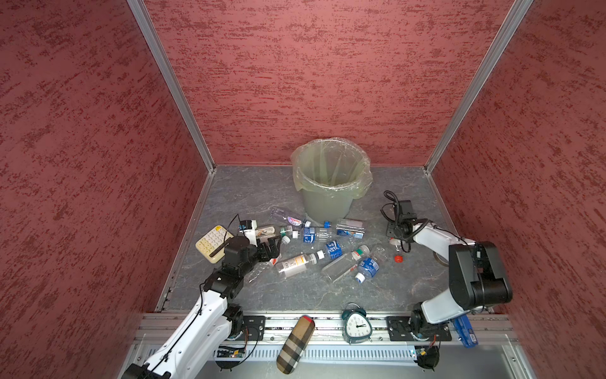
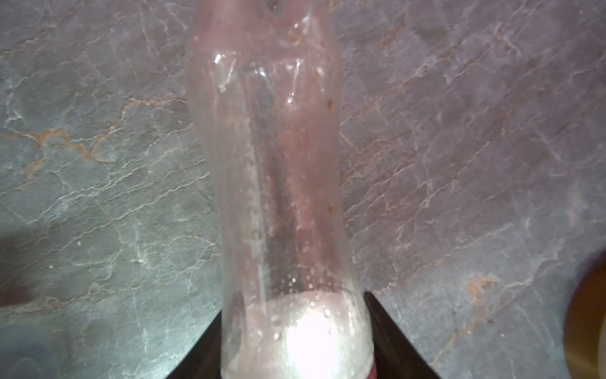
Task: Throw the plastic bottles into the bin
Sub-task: 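Close the right gripper on the red-labelled bottle and lift it, then carry the red-labelled bottle with the right gripper over the bin and release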
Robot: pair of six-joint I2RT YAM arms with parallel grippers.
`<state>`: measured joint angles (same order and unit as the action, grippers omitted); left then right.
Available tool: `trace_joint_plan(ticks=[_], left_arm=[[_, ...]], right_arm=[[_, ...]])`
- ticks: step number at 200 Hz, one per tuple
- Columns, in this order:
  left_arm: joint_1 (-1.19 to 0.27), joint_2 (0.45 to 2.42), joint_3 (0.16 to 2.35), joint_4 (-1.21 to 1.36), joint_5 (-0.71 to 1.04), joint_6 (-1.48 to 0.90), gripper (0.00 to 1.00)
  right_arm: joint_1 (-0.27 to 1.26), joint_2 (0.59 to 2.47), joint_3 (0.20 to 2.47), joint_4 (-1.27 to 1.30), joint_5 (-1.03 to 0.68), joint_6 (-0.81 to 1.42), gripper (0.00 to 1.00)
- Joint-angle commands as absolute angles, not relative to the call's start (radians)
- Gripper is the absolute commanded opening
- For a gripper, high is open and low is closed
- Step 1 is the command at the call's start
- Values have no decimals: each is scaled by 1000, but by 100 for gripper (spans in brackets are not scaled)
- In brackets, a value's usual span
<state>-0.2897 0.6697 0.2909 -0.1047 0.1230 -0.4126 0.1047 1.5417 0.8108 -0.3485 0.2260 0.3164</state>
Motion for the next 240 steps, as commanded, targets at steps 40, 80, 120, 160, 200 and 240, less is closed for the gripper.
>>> trace_joint_plan(ticks=[40, 80, 120, 160, 200, 240], left_arm=[[-282, 707, 309, -92, 122, -410, 100], [-282, 721, 311, -75, 161, -399, 96], [-282, 696, 295, -50, 219, -379, 92], [-281, 699, 295, -46, 229, -379, 92], [-282, 699, 292, -45, 234, -379, 92], [-281, 703, 293, -37, 246, -377, 92]], right_arm=[[157, 1290, 774, -360, 377, 351, 51], [222, 1092, 726, -361, 455, 373, 50], [319, 898, 678, -328, 429, 370, 50], [426, 799, 651, -288, 410, 347, 49], [530, 727, 613, -210, 364, 303, 47], [655, 674, 601, -152, 385, 270, 47]])
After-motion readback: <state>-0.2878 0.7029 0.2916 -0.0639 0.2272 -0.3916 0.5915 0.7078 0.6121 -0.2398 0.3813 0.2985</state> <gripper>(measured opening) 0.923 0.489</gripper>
